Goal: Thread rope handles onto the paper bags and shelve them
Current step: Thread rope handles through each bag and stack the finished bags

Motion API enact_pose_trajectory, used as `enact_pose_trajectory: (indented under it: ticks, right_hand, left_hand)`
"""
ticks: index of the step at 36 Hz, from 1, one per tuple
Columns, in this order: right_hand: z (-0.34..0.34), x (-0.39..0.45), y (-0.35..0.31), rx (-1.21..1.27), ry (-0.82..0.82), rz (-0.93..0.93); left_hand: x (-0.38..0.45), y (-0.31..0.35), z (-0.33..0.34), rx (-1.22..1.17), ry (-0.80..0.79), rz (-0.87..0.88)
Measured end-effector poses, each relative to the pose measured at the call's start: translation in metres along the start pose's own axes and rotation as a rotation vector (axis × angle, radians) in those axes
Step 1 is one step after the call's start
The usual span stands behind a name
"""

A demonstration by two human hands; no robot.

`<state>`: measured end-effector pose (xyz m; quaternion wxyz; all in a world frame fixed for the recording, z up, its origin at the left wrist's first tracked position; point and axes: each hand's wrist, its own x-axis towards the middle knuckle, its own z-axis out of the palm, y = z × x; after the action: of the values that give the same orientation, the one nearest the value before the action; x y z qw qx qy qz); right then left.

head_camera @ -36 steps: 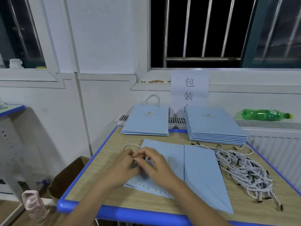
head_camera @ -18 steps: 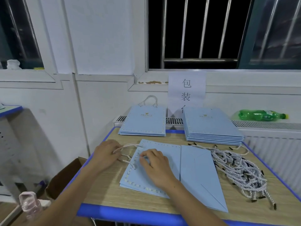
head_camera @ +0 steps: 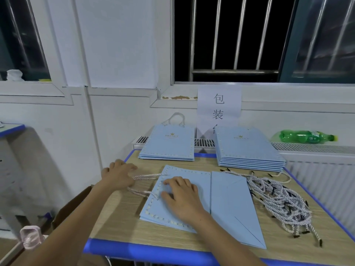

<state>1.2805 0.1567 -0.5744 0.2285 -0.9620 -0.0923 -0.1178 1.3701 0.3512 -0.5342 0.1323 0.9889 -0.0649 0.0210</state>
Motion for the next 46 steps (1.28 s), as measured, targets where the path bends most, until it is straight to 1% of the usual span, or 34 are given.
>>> enact_pose_trajectory:
  ticks: [2,3,4,5,7,8,9,10,11,13,15,22,24,28,29,30,33,34,36,38,39,40,41,42,43,44,45,46]
  right_hand:
    - [0.001,0.0,-0.001,-0.045,-0.014,-0.012]
    - [0.002,0.001,-0.002,-0.066,-0.018,-0.015]
    - [0.002,0.001,-0.002,-0.086,-0.02,-0.016]
    - [0.002,0.001,-0.004,-0.098,-0.022,-0.012]
    - [0.0,0.001,-0.006,-0.101,-0.042,-0.001]
    - [-0.001,0.0,-0.007,-0.107,-0.071,0.004]
    - [-0.002,0.0,-0.008,-0.123,-0.113,0.006]
    - [-0.002,0.0,-0.008,-0.141,-0.163,0.014]
    - [-0.002,0.001,-0.007,-0.158,-0.213,0.029]
    - [0.0,0.005,-0.005,-0.192,-0.286,0.06]
    - [0.003,0.008,-0.004,-0.214,-0.325,0.068]
    - [-0.002,0.011,-0.003,-0.261,-0.374,0.071]
    - [-0.001,0.008,-0.004,-0.256,-0.342,0.057]
    - [0.0,-0.003,-0.008,-0.193,-0.101,-0.049]
    - [-0.003,-0.007,-0.009,-0.186,-0.073,-0.084]
    - [-0.005,-0.013,-0.011,-0.197,-0.085,-0.118]
    - [-0.009,-0.032,-0.015,-0.27,-0.222,-0.164]
    - [-0.012,-0.035,-0.015,-0.299,-0.24,-0.16]
    - [-0.02,-0.038,-0.018,-0.364,-0.221,-0.178]
    - [-0.027,-0.034,-0.022,-0.454,-0.145,-0.286]
    - [-0.029,-0.03,-0.024,-0.52,-0.06,-0.365]
    - [-0.034,-0.027,-0.028,-0.631,-0.013,-0.433]
    - [-0.039,-0.023,-0.031,-0.71,0.077,-0.477]
    - [-0.049,-0.02,-0.035,-0.734,0.097,-0.466]
    - [-0.062,-0.017,-0.041,-0.742,0.134,-0.446]
    - [-0.075,-0.013,-0.045,-0.725,0.174,-0.459]
    - [-0.091,-0.011,-0.051,-0.702,0.171,-0.482]
    - [-0.102,-0.006,-0.053,-0.695,0.137,-0.491]
  left_hand:
    - [-0.006,0.012,-0.007,-0.217,-0.025,0.026]
    - [-0.012,0.02,-0.009,-0.302,0.001,0.079]
    - [-0.018,0.028,-0.008,-0.367,0.029,0.17]
    - [-0.023,0.036,-0.005,-0.422,0.023,0.273]
    - [-0.032,0.052,0.008,-0.452,-0.099,0.415]
    - [-0.034,0.058,0.015,-0.37,-0.175,0.45]
    - [-0.034,0.061,0.024,-0.243,-0.228,0.451]
    - [-0.033,0.061,0.033,-0.127,-0.243,0.432]
    - [-0.031,0.059,0.04,-0.069,-0.241,0.411]
    - [-0.028,0.054,0.048,-0.086,-0.243,0.381]
    - [-0.024,0.051,0.05,-0.085,-0.273,0.364]
    - [-0.024,0.06,0.045,-0.018,-0.312,0.301]
    - [-0.026,0.061,0.045,-0.021,-0.308,0.293]
    - [-0.028,0.062,0.048,-0.074,-0.263,0.272]
    - [-0.027,0.061,0.048,-0.096,-0.258,0.265]
    - [-0.027,0.061,0.046,-0.115,-0.263,0.259]
    - [-0.027,0.063,0.041,-0.145,-0.255,0.261]
    - [-0.029,0.064,0.038,-0.149,-0.241,0.26]
    - [-0.026,0.062,0.034,-0.185,-0.237,0.235]
    - [-0.026,0.056,0.029,-0.33,-0.28,0.201]
    - [-0.029,0.051,0.027,-0.47,-0.285,0.21]
    - [-0.033,0.045,0.024,-0.638,-0.286,0.199]
    - [-0.038,0.039,0.024,-0.833,-0.28,0.202]
    - [-0.043,0.035,0.018,-0.975,-0.247,0.185]
    - [-0.037,0.031,0.013,-1.053,-0.191,0.191]
    - [-0.031,0.026,0.009,-1.049,-0.146,0.18]
    - [-0.024,0.013,0.01,-1.045,-0.166,0.191]
    - [-0.022,-0.002,0.011,-1.0,-0.231,0.238]
